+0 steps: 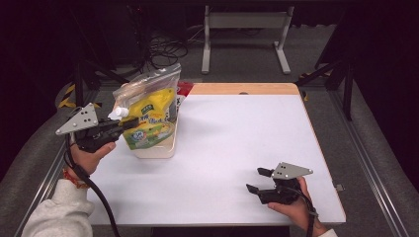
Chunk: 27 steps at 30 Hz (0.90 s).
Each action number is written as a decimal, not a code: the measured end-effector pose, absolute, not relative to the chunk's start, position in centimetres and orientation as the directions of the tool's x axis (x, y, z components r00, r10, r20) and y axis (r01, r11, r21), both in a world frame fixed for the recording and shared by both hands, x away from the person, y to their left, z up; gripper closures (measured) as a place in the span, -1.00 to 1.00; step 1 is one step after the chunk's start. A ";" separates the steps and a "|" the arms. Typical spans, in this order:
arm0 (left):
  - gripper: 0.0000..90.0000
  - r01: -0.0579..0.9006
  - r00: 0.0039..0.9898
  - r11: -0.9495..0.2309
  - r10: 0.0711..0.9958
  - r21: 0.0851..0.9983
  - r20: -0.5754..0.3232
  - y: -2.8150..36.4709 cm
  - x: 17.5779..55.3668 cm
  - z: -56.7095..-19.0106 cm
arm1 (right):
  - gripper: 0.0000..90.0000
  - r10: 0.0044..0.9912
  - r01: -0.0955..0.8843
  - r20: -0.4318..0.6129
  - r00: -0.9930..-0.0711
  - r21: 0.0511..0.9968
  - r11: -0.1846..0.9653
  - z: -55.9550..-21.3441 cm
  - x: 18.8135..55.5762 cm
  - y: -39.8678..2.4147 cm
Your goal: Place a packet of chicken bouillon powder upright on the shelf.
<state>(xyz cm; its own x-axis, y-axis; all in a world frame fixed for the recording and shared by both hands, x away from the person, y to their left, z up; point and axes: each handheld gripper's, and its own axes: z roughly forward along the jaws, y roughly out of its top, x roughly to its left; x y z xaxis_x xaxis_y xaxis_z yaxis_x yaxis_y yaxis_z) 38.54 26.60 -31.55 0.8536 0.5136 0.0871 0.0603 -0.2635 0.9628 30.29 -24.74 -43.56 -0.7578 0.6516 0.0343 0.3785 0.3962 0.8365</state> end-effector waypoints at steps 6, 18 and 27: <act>1.00 0.066 0.878 -0.276 0.472 0.959 0.075 27.4 39.7 -31.8 | -0.36 0.646 0.386 0.040 -0.762 0.830 0.404 -43.9 30.4 -24.6; 1.00 0.139 0.898 -0.322 0.439 0.936 0.017 27.5 41.3 -34.3 | -0.36 0.642 0.382 0.038 -0.765 0.830 0.407 -43.8 30.3 -24.2; 0.98 0.195 0.877 -0.331 0.481 0.923 -0.012 27.2 42.1 -35.9 | -0.38 0.642 0.384 0.038 -0.765 0.829 0.408 -43.7 30.3 -24.2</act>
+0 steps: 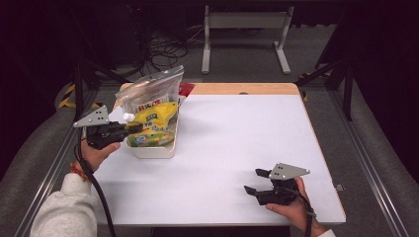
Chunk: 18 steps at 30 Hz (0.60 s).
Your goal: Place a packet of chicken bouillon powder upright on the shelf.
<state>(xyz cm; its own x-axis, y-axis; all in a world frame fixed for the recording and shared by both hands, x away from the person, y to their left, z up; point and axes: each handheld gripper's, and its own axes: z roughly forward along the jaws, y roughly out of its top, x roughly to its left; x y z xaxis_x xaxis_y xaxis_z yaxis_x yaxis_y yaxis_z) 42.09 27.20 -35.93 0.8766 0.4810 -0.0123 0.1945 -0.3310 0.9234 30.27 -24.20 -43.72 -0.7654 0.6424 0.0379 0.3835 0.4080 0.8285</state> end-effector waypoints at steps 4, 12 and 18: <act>0.99 0.204 0.864 -0.346 0.504 0.916 -0.002 27.1 42.2 -36.1 | -0.38 0.639 0.380 0.034 -0.768 0.827 0.413 -43.7 30.2 -24.0; 0.99 0.233 0.838 -0.320 0.544 0.918 -0.023 27.5 42.2 -37.5 | -0.38 0.638 0.370 0.025 -0.770 0.832 0.414 -43.4 30.1 -24.0; 0.99 0.254 0.806 -0.293 0.591 0.922 -0.034 27.8 42.0 -38.4 | -0.38 0.637 0.367 0.018 -0.771 0.830 0.421 -43.4 30.2 -23.9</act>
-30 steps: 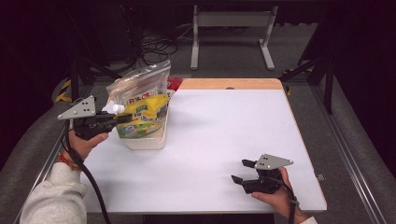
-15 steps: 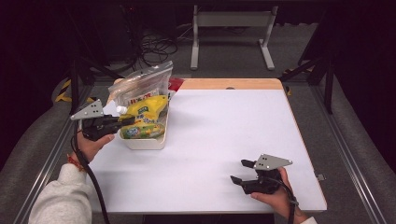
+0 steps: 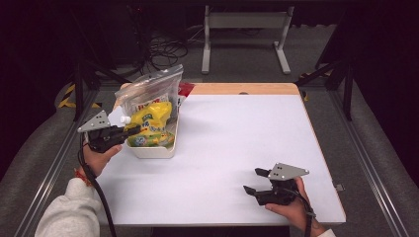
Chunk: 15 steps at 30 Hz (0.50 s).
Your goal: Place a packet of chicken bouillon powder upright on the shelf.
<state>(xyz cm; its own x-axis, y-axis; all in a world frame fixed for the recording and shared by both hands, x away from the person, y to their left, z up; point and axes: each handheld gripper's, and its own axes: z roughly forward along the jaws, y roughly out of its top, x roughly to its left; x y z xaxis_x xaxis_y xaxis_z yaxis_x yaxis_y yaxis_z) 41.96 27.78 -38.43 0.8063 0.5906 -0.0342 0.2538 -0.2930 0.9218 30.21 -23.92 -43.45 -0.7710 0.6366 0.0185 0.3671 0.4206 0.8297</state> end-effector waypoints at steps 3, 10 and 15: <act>0.94 0.247 0.793 -0.288 0.609 0.925 -0.022 27.7 41.5 -38.7 | -0.39 0.635 0.364 0.015 -0.772 0.830 0.423 -43.4 30.2 -23.9; 0.61 0.198 0.728 -0.237 0.686 0.951 0.019 27.6 39.7 -38.0 | -0.39 0.640 0.353 0.000 -0.768 0.834 0.424 -43.2 30.2 -24.1; 0.44 0.171 0.697 -0.225 0.716 0.959 0.043 27.4 38.4 -37.6 | -0.39 0.648 0.351 -0.004 -0.762 0.838 0.418 -43.0 30.2 -24.3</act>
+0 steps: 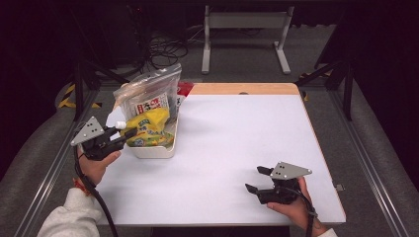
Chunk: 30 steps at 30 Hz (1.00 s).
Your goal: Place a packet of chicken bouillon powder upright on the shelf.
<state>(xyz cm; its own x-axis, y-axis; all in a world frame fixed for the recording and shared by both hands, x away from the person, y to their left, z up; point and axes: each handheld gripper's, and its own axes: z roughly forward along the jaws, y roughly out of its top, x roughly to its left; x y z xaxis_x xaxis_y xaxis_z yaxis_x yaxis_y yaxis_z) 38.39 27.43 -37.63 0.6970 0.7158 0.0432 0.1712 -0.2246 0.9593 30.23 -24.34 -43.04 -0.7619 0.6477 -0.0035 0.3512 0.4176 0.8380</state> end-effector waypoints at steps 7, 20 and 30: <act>0.12 0.174 0.633 -0.189 0.773 0.966 0.037 27.6 36.8 -37.7 | -0.39 0.650 0.345 -0.011 -0.760 0.841 0.418 -42.8 30.3 -24.4; -0.25 0.184 0.584 -0.173 0.811 0.968 0.034 27.9 34.3 -38.3 | -0.38 0.643 0.329 -0.022 -0.766 0.846 0.420 -42.4 31.0 -24.2; -0.40 0.170 0.586 -0.157 0.810 0.973 0.028 27.2 31.9 -38.3 | -0.38 0.648 0.313 -0.045 -0.761 0.848 0.427 -42.0 31.1 -24.3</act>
<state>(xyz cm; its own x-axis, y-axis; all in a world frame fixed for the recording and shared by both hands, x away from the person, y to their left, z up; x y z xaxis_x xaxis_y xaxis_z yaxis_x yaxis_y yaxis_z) 31.89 27.25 -38.29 0.5855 0.8102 0.0284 0.1698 -0.1568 0.9729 31.11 -24.30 -42.02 -0.7606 0.6476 -0.0449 0.3134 0.4269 0.8482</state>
